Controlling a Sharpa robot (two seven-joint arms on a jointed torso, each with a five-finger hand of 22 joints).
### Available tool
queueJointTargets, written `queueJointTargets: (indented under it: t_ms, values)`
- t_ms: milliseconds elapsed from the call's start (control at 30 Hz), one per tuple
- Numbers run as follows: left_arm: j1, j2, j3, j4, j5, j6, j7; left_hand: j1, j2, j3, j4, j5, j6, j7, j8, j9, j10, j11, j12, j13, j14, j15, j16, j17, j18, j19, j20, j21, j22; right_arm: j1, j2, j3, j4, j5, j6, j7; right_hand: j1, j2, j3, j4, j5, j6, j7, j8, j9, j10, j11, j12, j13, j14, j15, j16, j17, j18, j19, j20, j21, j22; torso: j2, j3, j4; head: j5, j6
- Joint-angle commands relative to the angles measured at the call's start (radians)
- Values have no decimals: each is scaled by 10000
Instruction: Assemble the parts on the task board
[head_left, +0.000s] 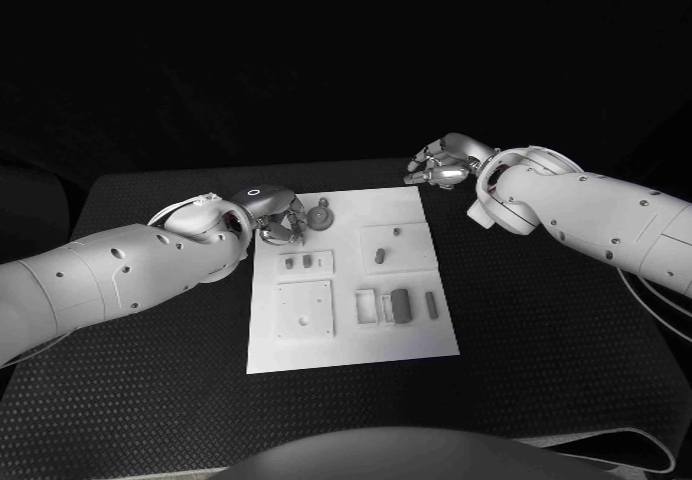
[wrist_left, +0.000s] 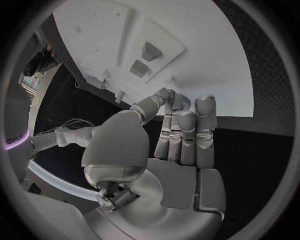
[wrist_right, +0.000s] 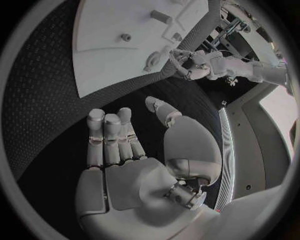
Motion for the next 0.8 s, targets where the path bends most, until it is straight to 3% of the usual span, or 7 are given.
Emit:
queueJointTargets:
  t_ms: [33,800]
  values:
    - [4,35,-47,-42,-22,103,26,6,131,48,3,36,35,-6,65,13,85,48,64,97,37,-36,-68,-10,1291,-2,-37,12,186,-2,-6,5,5,-6,97,81,-57,63,-38,-16,31,-76,125,23,-18,-51,2,60,-14,-48,-12,-15,-16,531,8,-88,-51,-4,4,10,-12,1,-10]
    - [1,-29,-74,130,-59,314,-27,4,136,67,4,36,40,-9,71,15,108,43,47,108,42,-41,-86,-11,1283,-4,-43,4,183,-2,-17,5,2,-6,99,83,-57,63,-37,-19,31,-78,125,25,-22,-52,3,63,-19,-49,-11,-14,-17,531,8,-88,-52,-4,1,9,-7,-17,-37]
